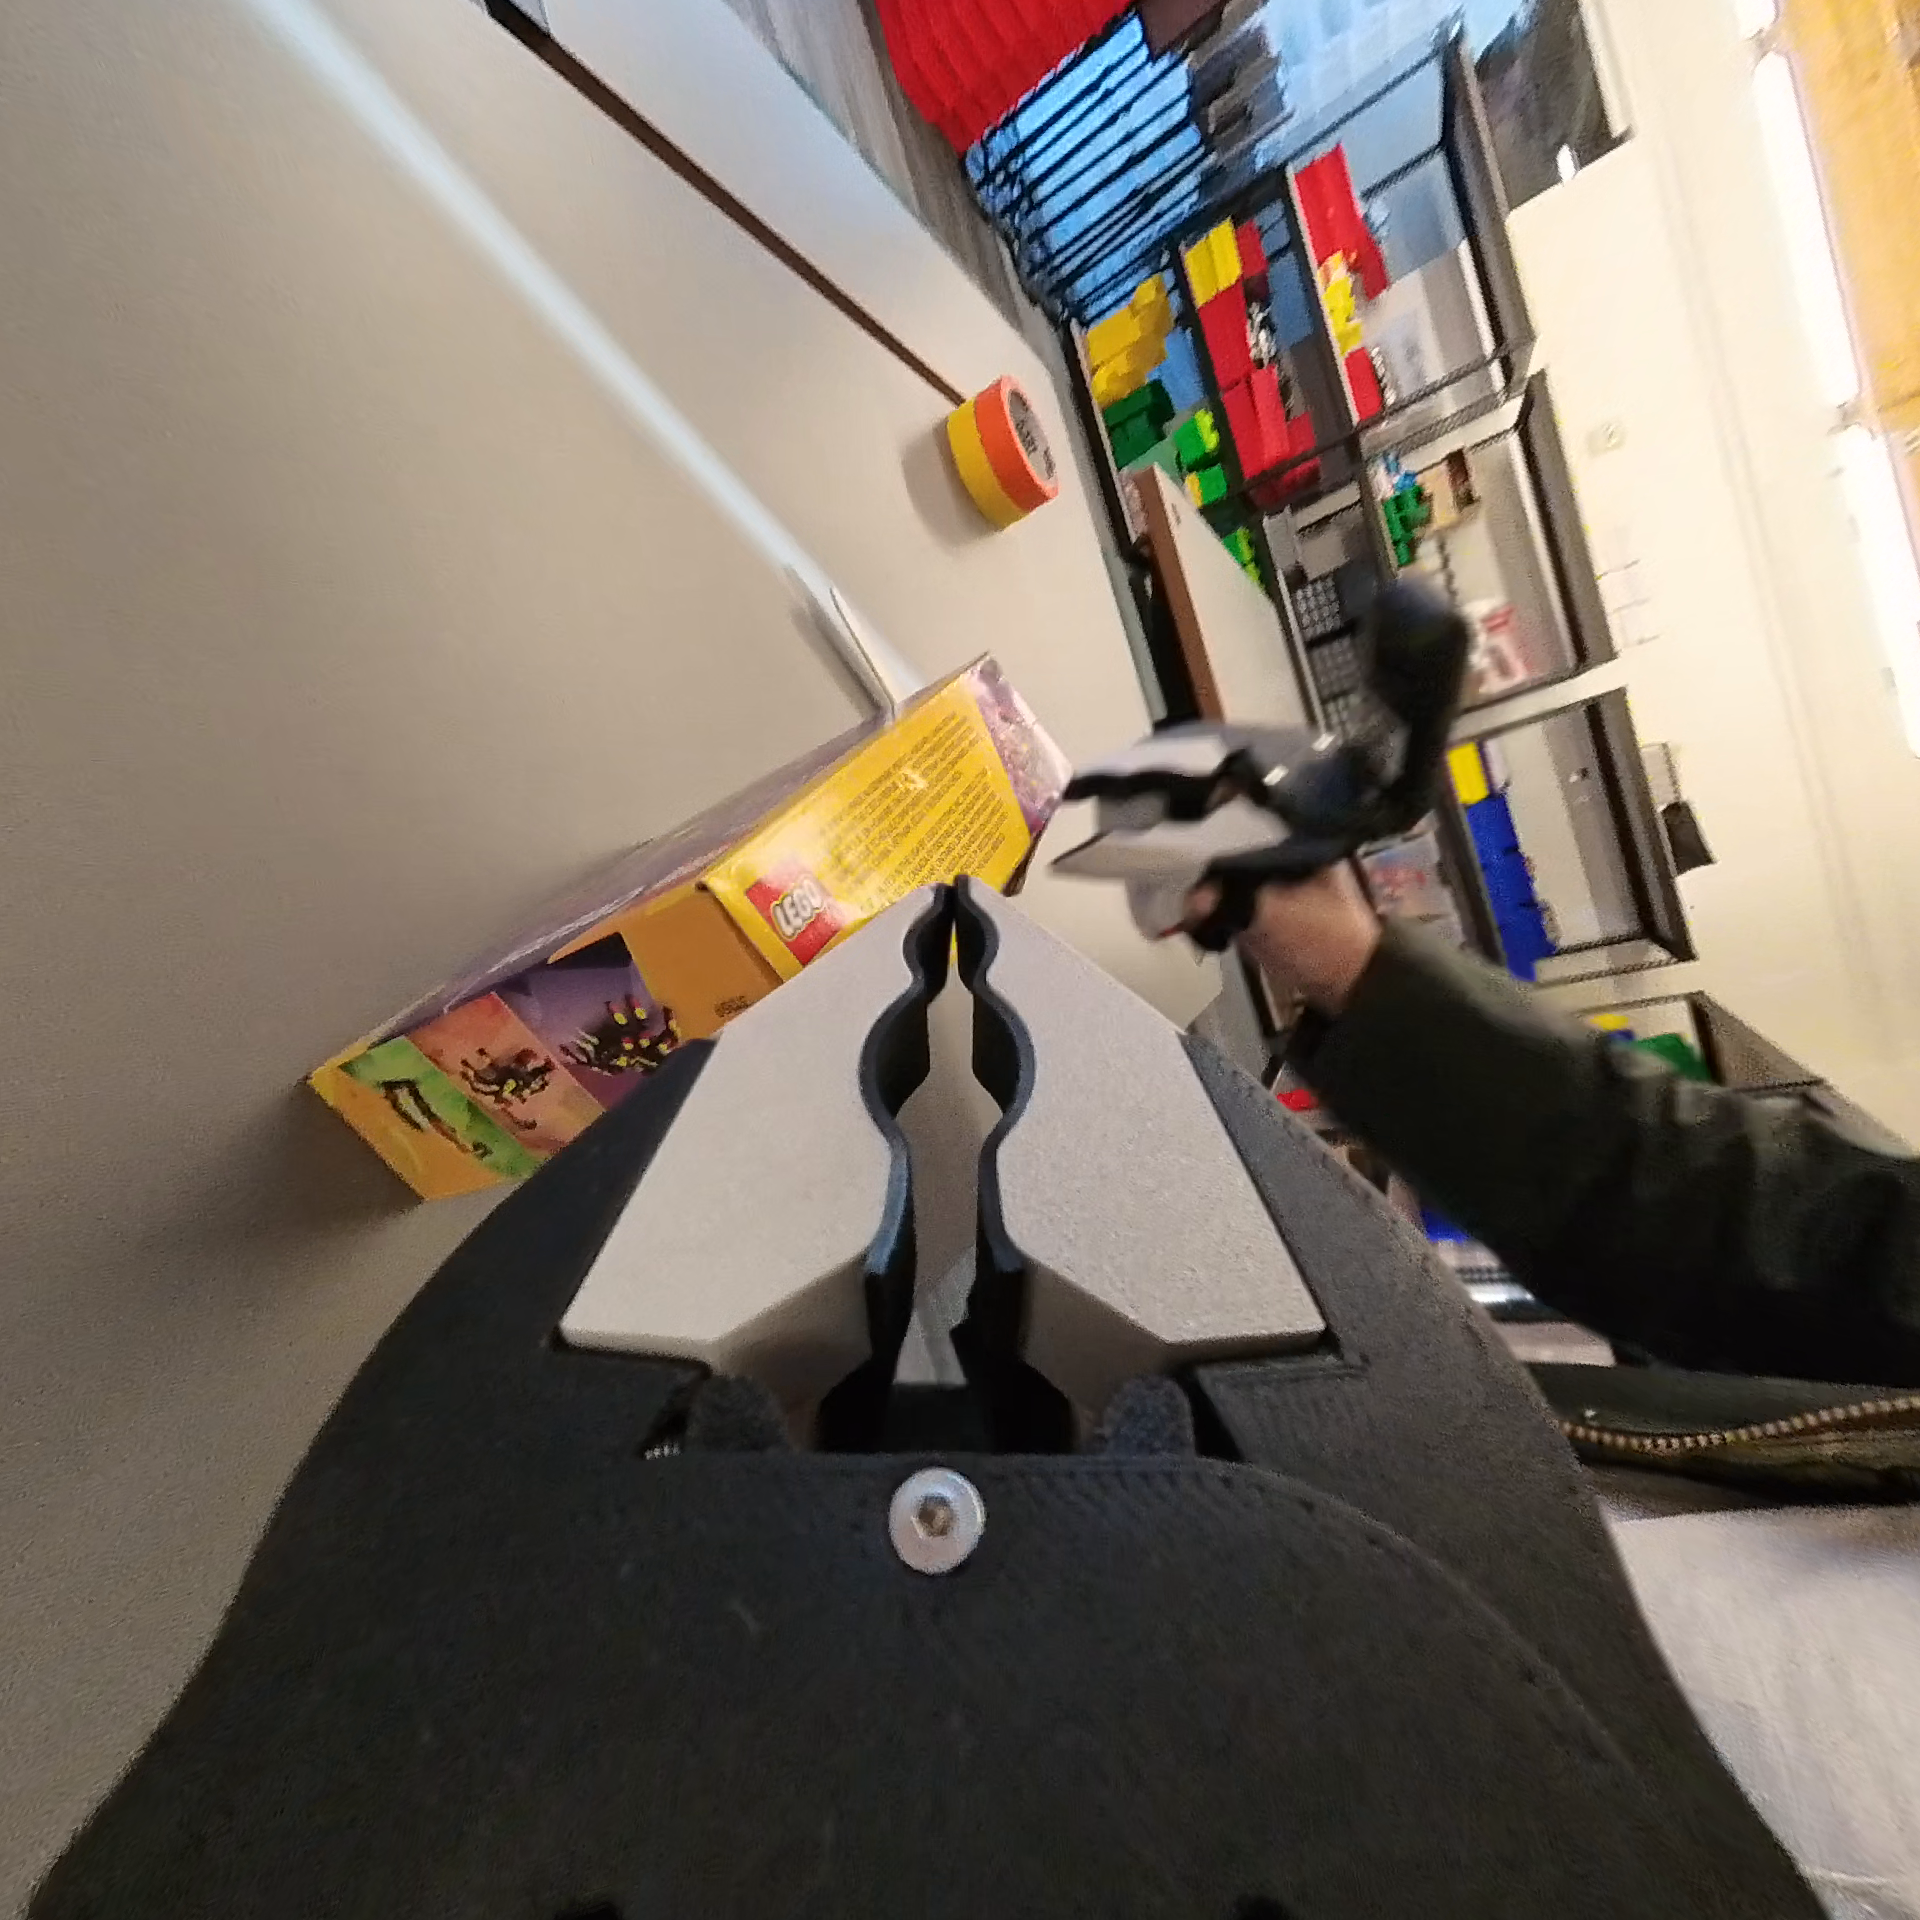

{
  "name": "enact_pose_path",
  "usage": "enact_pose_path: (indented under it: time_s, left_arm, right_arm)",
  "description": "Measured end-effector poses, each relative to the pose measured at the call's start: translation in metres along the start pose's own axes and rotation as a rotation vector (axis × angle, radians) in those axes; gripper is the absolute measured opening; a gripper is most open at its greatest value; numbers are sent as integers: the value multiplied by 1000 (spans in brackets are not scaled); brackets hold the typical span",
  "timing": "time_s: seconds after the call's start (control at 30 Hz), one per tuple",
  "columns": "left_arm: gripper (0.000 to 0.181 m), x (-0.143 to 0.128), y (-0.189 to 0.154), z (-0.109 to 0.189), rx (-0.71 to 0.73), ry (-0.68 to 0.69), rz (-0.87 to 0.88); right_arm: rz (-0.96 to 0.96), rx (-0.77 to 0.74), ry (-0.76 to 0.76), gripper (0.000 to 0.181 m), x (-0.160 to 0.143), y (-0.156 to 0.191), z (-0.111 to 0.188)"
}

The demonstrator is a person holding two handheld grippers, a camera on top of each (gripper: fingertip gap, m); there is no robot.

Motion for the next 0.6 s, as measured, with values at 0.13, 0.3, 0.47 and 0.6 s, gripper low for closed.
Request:
enact_pose_path:
  time_s: [0.13,0.3,0.47,0.6]
  left_arm:
    - [11,8,-5,5,13,-69,17]
    - [16,14,-13,17,107,-82,-71]
    - [13,9,-28,46,169,-158,-85]
    - [12,-13,-40,68,192,-193,-77]
  right_arm:
    - [54,-40,43,42,-27,4,-41]
    - [182,-142,179,27,-32,-2,-71]
    - [162,-212,247,24,-24,-15,-69]
    - [148,-203,244,37,-31,-13,-69]
Point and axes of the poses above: each gripper's, where its closed fingertips meet, z back along the fingers, x out of its top, y = z × x across the jaws, the point moved 5 cm from there along z, back along the fingers, and after that the axes turned 14 degrees about x, right-handed, at the moved point
